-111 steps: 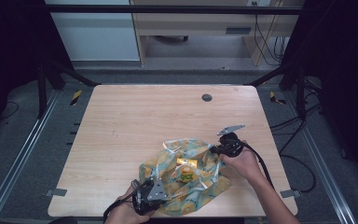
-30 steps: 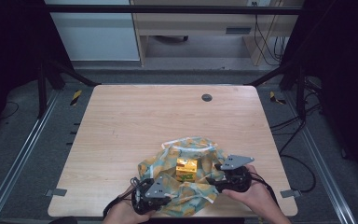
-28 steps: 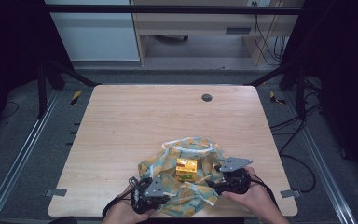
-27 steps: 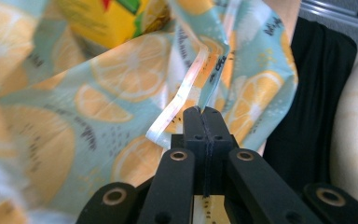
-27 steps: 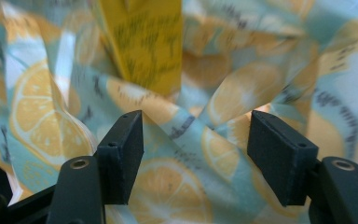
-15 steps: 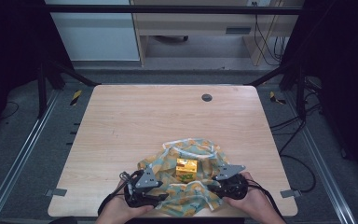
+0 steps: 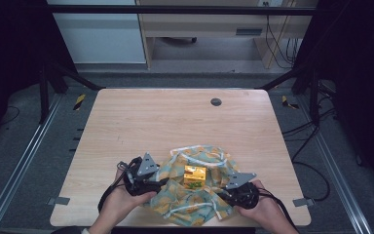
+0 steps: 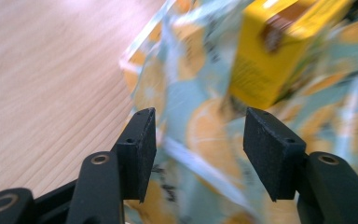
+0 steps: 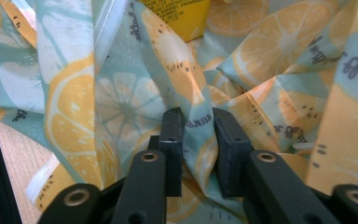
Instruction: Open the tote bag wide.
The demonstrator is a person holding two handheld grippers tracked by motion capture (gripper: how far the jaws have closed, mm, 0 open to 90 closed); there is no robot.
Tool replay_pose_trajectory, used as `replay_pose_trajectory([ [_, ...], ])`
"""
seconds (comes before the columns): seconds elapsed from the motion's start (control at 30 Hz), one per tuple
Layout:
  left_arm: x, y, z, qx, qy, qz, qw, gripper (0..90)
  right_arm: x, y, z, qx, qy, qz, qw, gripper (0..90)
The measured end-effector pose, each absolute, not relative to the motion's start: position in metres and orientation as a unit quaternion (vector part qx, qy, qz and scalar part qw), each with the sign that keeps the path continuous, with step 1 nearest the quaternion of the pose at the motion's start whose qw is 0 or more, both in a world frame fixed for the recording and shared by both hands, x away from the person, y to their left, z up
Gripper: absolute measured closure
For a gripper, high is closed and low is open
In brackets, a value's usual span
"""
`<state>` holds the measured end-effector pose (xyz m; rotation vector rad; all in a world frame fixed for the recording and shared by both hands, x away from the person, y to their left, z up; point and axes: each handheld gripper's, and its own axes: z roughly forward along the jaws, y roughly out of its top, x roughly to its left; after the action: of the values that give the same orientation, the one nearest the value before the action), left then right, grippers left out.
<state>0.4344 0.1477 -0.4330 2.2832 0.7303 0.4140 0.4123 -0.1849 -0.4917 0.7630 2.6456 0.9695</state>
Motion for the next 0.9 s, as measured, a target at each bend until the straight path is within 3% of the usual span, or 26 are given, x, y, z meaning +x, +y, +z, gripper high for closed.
replay_pose_trajectory([
  [0.03,0.438,0.147,-0.438,0.884,0.283,0.158,0.338,46.8,0.413,-0.185,-0.492,0.259,0.901,0.331,0.111,79.2],
  [0.2,0.447,0.147,-0.454,0.896,0.28,0.144,0.314,76.8,0.413,-0.186,-0.491,0.256,0.902,0.332,0.106,87.8],
  [0.3,0.449,0.147,-0.458,0.897,0.279,0.154,0.308,85.2,0.413,-0.187,-0.489,0.252,0.904,0.33,0.105,89.2],
  [0.57,0.452,0.152,-0.46,0.893,0.282,0.198,0.289,87.3,0.405,-0.198,-0.49,0.241,0.909,0.326,0.101,90.0],
  [0.9,0.456,0.156,-0.475,0.895,0.293,0.188,0.28,87.8,0.4,-0.203,-0.492,0.236,0.911,0.323,0.098,90.0],
])
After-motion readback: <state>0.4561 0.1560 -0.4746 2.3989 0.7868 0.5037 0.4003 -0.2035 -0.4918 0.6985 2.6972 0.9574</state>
